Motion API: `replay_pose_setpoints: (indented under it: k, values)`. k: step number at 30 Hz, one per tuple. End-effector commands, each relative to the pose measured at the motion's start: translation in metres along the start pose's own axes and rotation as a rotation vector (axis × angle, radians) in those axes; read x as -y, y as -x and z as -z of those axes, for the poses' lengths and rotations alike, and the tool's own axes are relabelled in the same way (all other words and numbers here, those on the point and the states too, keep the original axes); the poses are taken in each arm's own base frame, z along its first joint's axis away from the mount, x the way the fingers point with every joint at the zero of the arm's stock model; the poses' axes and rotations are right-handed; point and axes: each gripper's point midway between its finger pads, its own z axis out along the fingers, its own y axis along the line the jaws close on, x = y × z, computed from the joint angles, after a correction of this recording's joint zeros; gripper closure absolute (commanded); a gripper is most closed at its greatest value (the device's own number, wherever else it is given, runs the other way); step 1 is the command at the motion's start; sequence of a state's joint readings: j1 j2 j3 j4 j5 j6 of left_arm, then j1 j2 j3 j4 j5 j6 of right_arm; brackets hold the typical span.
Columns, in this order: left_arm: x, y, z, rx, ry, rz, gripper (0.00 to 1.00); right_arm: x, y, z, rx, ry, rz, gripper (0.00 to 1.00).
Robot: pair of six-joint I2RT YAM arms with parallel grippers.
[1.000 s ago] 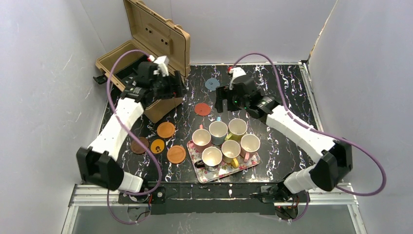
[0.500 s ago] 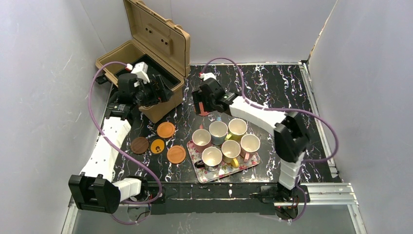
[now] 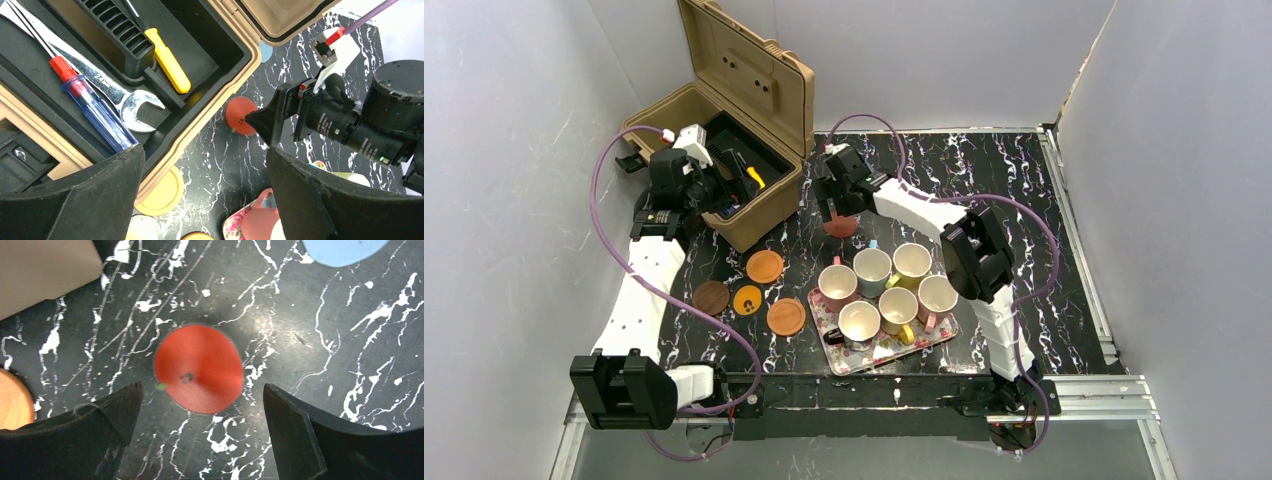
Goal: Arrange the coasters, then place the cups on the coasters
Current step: Move the coaster to the center of the board.
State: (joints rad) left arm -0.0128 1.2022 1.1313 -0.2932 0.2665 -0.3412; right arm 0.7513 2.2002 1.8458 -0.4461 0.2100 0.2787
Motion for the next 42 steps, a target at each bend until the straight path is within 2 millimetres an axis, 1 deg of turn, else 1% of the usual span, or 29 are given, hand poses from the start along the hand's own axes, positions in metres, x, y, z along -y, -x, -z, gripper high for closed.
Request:
replay_pose_setpoints:
  k: [1,6,11,15,19,22,23,27,31,34,42]
  values:
    - [-0.006,-0.001,0.002,0.001,0.026,-0.042,0.11,0.002,0.007,-0.005,0.015,0.050,0.009,0.01]
    - [-0.007,-0.003,-0.001,-0.009,0.024,-0.038,0.12,0.001,-0.001,-0.015,-0.014,0.056,0.032,0.01]
    - [-0.006,0.000,0.005,0.011,0.030,-0.048,0.12,0.000,-0.008,-0.026,-0.041,0.061,0.048,0.01]
    - [-0.008,0.000,0.004,0.010,0.036,-0.055,0.13,-0.001,-0.016,-0.033,-0.070,0.058,0.057,0.01]
    - [-0.008,0.000,0.005,0.011,0.035,-0.060,0.14,-0.004,-0.019,-0.036,-0.074,0.062,0.068,0.01]
    - [-0.007,0.001,0.006,0.013,0.030,-0.059,0.14,-0.001,-0.026,-0.042,-0.103,0.038,0.075,0.01]
    - [-0.007,0.000,0.005,0.012,0.030,-0.058,0.14,0.003,-0.029,-0.044,-0.112,0.016,0.077,0.01]
    - [-0.006,-0.001,0.004,0.006,0.023,-0.051,0.14,0.016,-0.032,-0.043,-0.115,-0.061,0.075,0.01]
    - [-0.005,0.000,0.004,0.007,0.019,-0.049,0.14,0.014,-0.034,-0.042,-0.121,-0.064,0.086,0.01]
    - [-0.006,-0.001,0.004,0.005,0.026,-0.049,0.14,0.017,-0.037,-0.041,-0.129,-0.100,0.109,0.01]
    - [-0.005,-0.002,0.003,0.001,0.018,-0.048,0.13,-0.001,-0.037,-0.037,-0.116,-0.059,0.134,0.01]
